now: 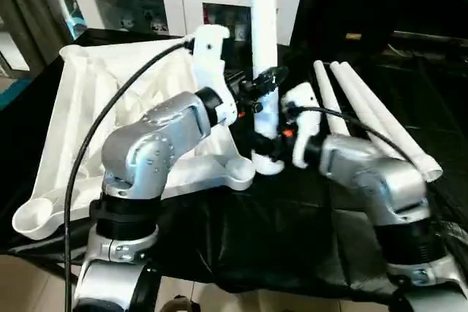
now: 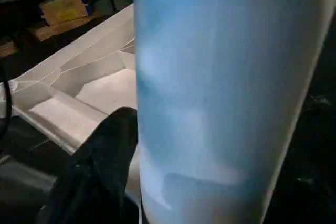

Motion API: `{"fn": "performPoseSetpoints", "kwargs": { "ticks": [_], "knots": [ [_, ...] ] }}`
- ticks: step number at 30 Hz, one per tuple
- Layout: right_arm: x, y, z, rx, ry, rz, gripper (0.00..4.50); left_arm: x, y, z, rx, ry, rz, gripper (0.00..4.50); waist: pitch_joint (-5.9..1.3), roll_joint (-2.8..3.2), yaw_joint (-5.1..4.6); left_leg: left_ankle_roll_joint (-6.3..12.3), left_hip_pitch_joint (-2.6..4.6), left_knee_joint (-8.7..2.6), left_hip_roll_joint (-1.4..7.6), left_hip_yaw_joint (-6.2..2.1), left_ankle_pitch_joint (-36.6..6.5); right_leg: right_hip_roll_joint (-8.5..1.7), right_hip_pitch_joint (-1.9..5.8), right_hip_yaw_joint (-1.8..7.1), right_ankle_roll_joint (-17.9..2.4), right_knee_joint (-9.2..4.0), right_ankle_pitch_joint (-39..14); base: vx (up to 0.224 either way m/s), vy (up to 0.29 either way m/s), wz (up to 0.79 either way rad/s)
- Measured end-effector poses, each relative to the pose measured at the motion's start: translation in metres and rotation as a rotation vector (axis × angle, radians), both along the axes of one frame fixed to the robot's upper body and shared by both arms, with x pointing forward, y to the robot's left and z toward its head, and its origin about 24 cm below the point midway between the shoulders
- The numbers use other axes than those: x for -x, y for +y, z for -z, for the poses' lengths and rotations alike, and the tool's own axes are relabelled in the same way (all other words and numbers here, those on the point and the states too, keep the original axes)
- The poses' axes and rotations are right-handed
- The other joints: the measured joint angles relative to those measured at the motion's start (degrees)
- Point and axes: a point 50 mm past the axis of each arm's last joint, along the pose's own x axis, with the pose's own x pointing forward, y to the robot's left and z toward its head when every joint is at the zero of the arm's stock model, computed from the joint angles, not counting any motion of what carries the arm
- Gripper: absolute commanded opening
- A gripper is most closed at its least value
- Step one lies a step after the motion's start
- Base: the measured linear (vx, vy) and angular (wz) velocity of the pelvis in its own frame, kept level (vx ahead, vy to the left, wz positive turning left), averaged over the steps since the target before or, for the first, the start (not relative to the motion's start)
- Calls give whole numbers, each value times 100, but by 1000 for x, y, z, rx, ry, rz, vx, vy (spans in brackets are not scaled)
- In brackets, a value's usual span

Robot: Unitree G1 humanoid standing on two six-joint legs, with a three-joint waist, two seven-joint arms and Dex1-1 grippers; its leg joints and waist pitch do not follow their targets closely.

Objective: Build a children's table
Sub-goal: Pick table leg

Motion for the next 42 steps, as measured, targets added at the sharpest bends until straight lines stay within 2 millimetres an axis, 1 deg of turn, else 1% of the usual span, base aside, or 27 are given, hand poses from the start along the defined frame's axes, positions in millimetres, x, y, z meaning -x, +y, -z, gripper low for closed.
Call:
{"fn": "performPoseSetpoints", "kwargs": {
  "ticks": [2, 3, 4, 6, 7, 9, 11, 13, 14, 15, 16, 17, 20, 21, 24, 25, 27, 29, 30, 31, 33, 34, 39, 40, 42],
  "knots": [
    [-1, 0, 2, 3, 10, 12, 257, -1, 1, 1, -37, -7, -21, 185, 0, -1, -2, 0, -1, 0, 0, 0, 0, 0, 0, 1, 0, -1, 0, 0, 0, 0],
    [-1, 0, 3, 6, 12, 15, 228, -2, 2, 2, -50, -9, -32, 185, 0, -2, -3, 0, -2, 0, 0, 0, 0, 0, -1, 1, 1, 0, 1, 0, 0, 0],
    [-1, 0, 3, 5, 12, 14, 219, -2, 4, 2, -58, -11, -44, 185, 0, -2, -6, 0, -2, 0, 0, 0, 0, 0, -1, 0, 2, 0, 1, 0, 0, 0],
    [-1, 2, 3, -3, 13, 8, 218, -3, 4, 2, -63, -13, -54, 185, 0, -3, -6, 0, -2, 0, 1, 0, 0, 0, -1, 0, 2, 0, 1, 0, 0, 0],
    [-1, 2, 3, -10, 14, 6, 201, -3, 5, 2, -64, -16, -57, 185, 1, -3, -5, 0, -2, 0, 1, 0, 0, 0, -2, -1, 2, 1, 1, 0, 0, 0],
    [0, 2, 2, -22, 17, -7, 196, -3, 5, 1, -59, -16, -58, 185, 1, -3, -1, 0, -2, 0, 0, 0, 0, 0, -2, 0, 2, 1, 1, 0, 0, 0],
    [1, -1, 1, -36, 18, -24, 191, -2, 4, 1, -37, -11, -48, 255, 1, -4, 3, 0, -4, 1, 0, 0, 0, 0, -2, 0, 2, 0, 1, 0, 0, 0],
    [6, -2, 0, -73, 19, -90, 190, -1, 5, -2, 32, 2, -8, 262, 2, -5, 3, 1, -6, 1, 0, 0, 0, 0, -2, 0, 2, -3, 1, 0, 0, 0],
    [11, -1, -1, -83, 16, -126, 189, -1, 6, -4, 73, 4, 16, 276, 2, -5, 2, 1, -5, 1, 0, 0, -1, 0, -2, 0, 2, -3, 1, 0, 0, 0],
    [17, 0, -1, -98, 15, -182, 189, 1, 7, -7, 133, 0, 72, 276, 2, -5, 3, 2, -5, 0, 0, 0, -1, 0, -2, -2, 2, -4, 1, 0, 0, 0],
    [20, 1, -1, -108, 14, -211, 189, 3, 9, -9, 164, -10, 108, 299, 2, -5, 5, 2, -5, -1, 1, 0, -1, 0, -2, -2, 2, -4, 1, 0, 0, 0],
    [21, 0, -2, -112, 14, -227, 189, 4, 10, -11, 186, -19, 136, 303, 2, -5, 3, 2, -5, 0, 1, 0, -1, 0, -2, -2, 2, -3, 1, 0, 0, 0],
    [29, -6, -4, -112, 5, -299, 189, 13, 13, -10, 265, -14, 301, 309, 1, -6, 3, 2, -3, 1, 0, 0, -1, 0, -2, -1, 1, -3, 2, 0, 0, 0],
    [31, -7, -5, -114, 2, -326, 189, 17, 16, -8, 287, -5, 358, 309, 1, -7, -6, 2, -2, 1, 0, 1, 0, 0, -2, 0, 1, -1, 2, 0, 0, 0],
    [34, -6, -7, -116, -4, -365, 189, 21, 19, -7, 305, -1, 432, 309, 1, -6, -5, 2, 0, 2, 1, 1, 1, 0, -2, 0, 1, 4, 2, 0, 0, 0],
    [36, -7, -9, -116, -9, -380, 188, 22, 20, -7, 307, -7, 459, 280, 1, -6, -4, 3, 1, 2, 1, 0, 2, 0, -2, 0, 1, 4, 2, 0, 0, 0],
    [37, -7, -10, -129, -9, -405, 188, 23, 22, -7, 313, -11, 485, 273, 1, -6, 3, 3, 2, 2, 0, 0, 1, 0, 0, 1, 1, 3, 2, 0, 0, 0],
    [38, -7, -11, -131, -13, -415, 188, 23, 23, -7, 310, -10, 504, 255, 1, -6, 5, 3, 1, 2, 0, 0, 1, 0, 0, 2, 1, 2, 2, 0, 0, 0],
    [38, -7, -12, -129, -16, -419, 188, 23, 23, -5, 302, -7, 518, 255, 1, -6, 5, 3, 1, 2, 0, 1, 1, 0, 0, 2, 1, 1, 2, 0, 0, 0],
    [39, -7, -12, -126, -19, -423, 188, 22, 23, -4, 302, 0, 526, 230, 1, -6, 5, 3, 0, 2, 0, 1, 1, 0, 0, 2, 0, 1, 2, 0, 0, 0],
    [40, -8, -13, -130, -18, -432, 188, 21, 23, -4, 311, -1, 523, 226, 1, -6, -1, 2, 0, 2, 0, 1, 1, 0, 0, 2, 0, 1, 2, 0, 0, 0],
    [40, -8, -13, -131, -17, -432, 188, 21, 23, -4, 313, -2, 525, 208, 1, -6, -3, 2, 1, 1, 0, 1, 1, 0, 0, 2, 0, 1, 2, 0, 0, 0],
    [40, -10, -13, -126, -16, -430, 188, 19, 23, -2, 327, 1, 520, 199, 1, -6, -3, 2, 2, 2, 1, 1, 1, 0, 0, 1, 0, 3, 2, 0, 0, 0],
    [39, -10, -13, -125, -17, -427, 223, 19, 23, -2, 328, 2, 515, 198, 1, -6, -2, 3, 2, 2, 1, 1, 1, 0, 0, 2, 0, 3, 2, 0, 0, 0],
    [39, -10, -13, -123, -19, -415, 258, 16, 23, -1, 337, 5, 494, 198, 1, -6, -2, 2, 2, 2, 1, 1, 1, 0, 0, 2, 0, 3, 2, 0, 0, 0]
  ]
}}
